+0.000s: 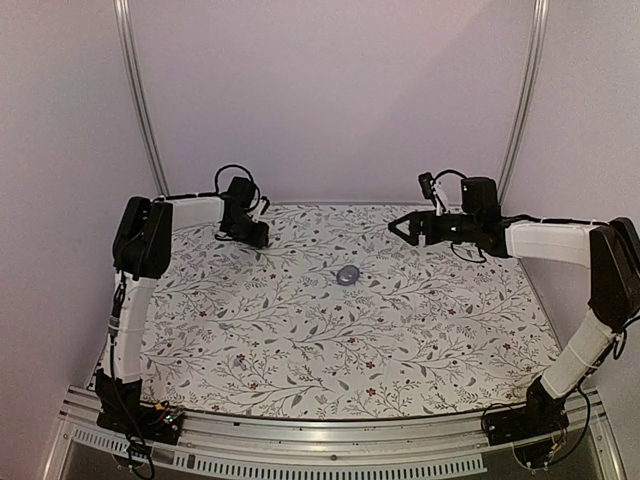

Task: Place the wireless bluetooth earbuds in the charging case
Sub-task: Pick up the charging case from the center of the board, then pass from the left arm to the right

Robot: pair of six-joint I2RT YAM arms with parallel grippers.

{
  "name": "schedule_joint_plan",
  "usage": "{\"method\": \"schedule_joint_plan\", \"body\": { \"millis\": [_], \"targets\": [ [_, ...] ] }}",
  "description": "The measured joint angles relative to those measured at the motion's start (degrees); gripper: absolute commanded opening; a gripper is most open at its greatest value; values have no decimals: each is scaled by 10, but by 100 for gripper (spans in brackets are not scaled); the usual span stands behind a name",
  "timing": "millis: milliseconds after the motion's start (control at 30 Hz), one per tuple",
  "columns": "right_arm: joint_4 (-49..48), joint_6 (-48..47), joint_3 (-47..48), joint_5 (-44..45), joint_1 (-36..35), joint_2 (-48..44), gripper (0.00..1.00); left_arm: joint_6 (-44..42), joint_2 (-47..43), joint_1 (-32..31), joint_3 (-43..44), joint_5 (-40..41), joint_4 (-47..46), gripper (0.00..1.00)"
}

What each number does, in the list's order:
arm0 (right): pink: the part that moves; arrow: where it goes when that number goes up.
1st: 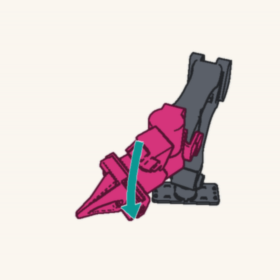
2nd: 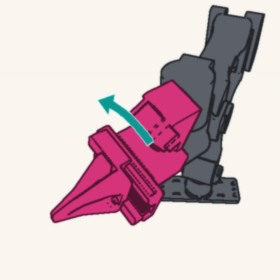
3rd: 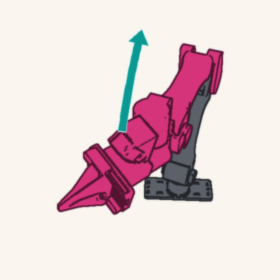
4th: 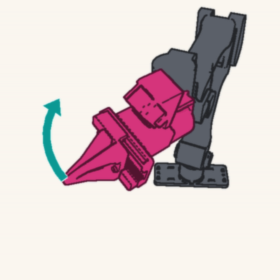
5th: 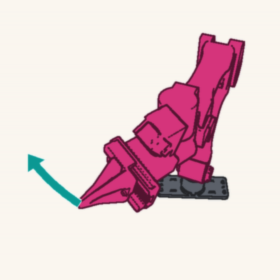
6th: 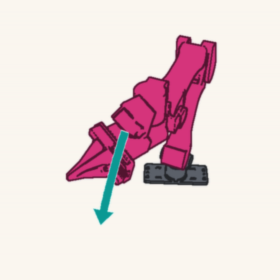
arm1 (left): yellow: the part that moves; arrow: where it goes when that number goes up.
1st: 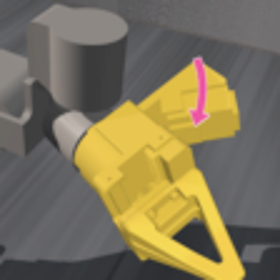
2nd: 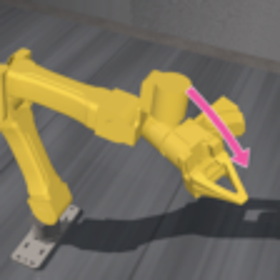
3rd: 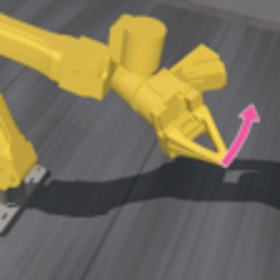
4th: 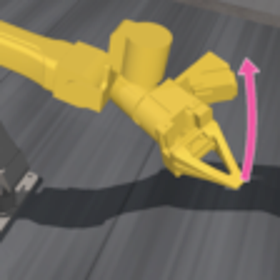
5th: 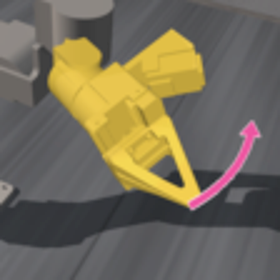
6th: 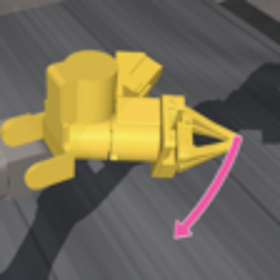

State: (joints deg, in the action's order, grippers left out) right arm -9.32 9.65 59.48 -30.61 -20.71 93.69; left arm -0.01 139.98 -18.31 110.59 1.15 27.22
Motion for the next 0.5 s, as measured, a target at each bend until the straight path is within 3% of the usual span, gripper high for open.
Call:
{"method": "schedule_joint_plan", "body": {
  "millis": [200, 500],
  "targets": [
    [-7, 9, -27, -14, 1, -13, 99, 0, -80, -40, -116, 0, -13, 38],
    [-28, 50, -83, -73, 1, -58, 95, -11, -343, -178, -382, 24, -100, 37]
  ]
}}
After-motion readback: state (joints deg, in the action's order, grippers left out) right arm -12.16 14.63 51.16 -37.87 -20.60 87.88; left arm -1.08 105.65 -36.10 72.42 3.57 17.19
